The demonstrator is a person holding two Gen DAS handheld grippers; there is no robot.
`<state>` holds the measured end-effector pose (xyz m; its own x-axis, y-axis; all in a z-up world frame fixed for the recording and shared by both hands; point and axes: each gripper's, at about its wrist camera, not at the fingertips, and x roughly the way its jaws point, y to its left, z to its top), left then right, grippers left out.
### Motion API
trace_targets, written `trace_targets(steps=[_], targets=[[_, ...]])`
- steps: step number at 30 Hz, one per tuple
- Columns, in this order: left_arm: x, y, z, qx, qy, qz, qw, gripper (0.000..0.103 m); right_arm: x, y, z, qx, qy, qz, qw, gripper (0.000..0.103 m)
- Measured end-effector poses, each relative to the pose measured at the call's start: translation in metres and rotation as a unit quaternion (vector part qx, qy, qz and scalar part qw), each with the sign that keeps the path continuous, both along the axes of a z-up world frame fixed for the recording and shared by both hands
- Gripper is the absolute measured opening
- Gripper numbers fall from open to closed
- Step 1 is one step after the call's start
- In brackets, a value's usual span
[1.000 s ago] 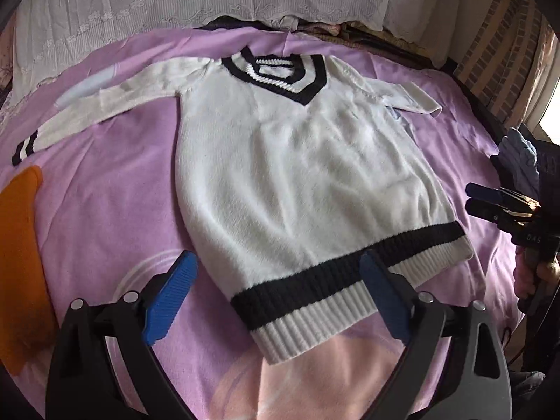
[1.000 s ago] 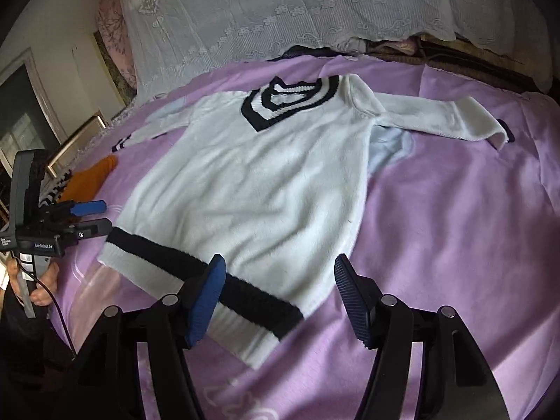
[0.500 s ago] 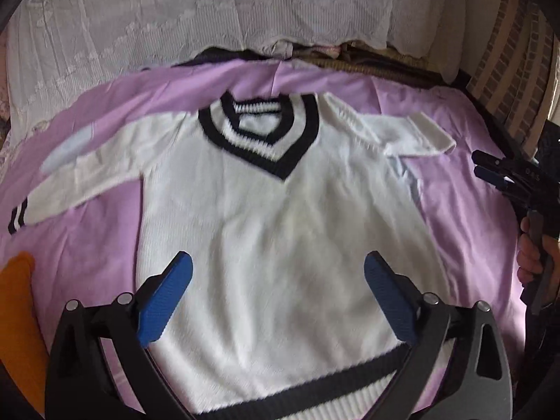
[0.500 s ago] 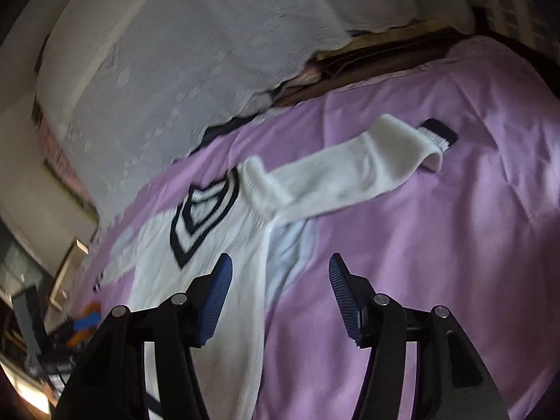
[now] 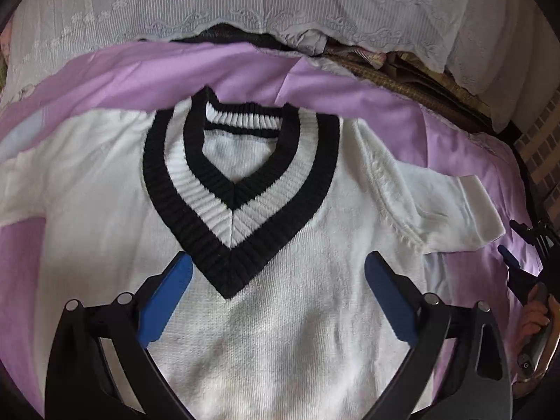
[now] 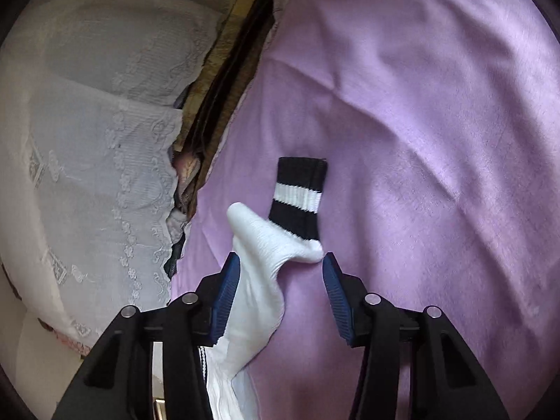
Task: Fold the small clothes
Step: 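Grasp the striped sleeve cuff with the right tool and lift it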
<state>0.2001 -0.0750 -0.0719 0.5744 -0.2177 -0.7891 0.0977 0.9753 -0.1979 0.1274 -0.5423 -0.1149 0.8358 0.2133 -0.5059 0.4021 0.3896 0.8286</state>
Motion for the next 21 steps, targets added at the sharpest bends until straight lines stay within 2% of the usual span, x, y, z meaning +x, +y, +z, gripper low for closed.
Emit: trace_targets(steps=[2,6,8,12,17,18,21], targets=[[0.004,-0.001,-0.025,0.01,0.018,-0.003,0.9998,0.096,0.011,-0.005,-0.011,0.007,0.009,-0.003,1.0,0.039],[-0.007,-0.02,-0.019,0.063,-0.025,-0.029,0.9972,0.096,0.032,-0.013,-0.019,0.009,0.012,-0.01,1.0,0.028],[-0.008,-0.028,-0.02,0.086,-0.025,-0.039,0.9952,0.098,0.041,-0.016,-0.022,0.0,0.008,-0.01,1.0,0.027],[-0.005,-0.025,-0.021,0.074,-0.016,-0.038,0.9965,0.098,0.049,-0.018,-0.02,-0.013,-0.008,0.002,1.0,0.027],[-0.006,-0.025,-0.022,0.077,-0.016,-0.037,0.9962,0.098,0.035,-0.035,-0.03,0.073,-0.077,-0.012,0.994,0.032],[-0.006,-0.025,-0.022,0.076,-0.015,-0.037,0.9963,0.098,0.035,-0.036,-0.029,0.068,-0.072,-0.014,0.995,0.032],[-0.007,-0.025,-0.022,0.076,-0.015,-0.037,0.9963,0.099,0.043,-0.029,-0.023,0.013,-0.03,-0.008,0.999,0.024]])
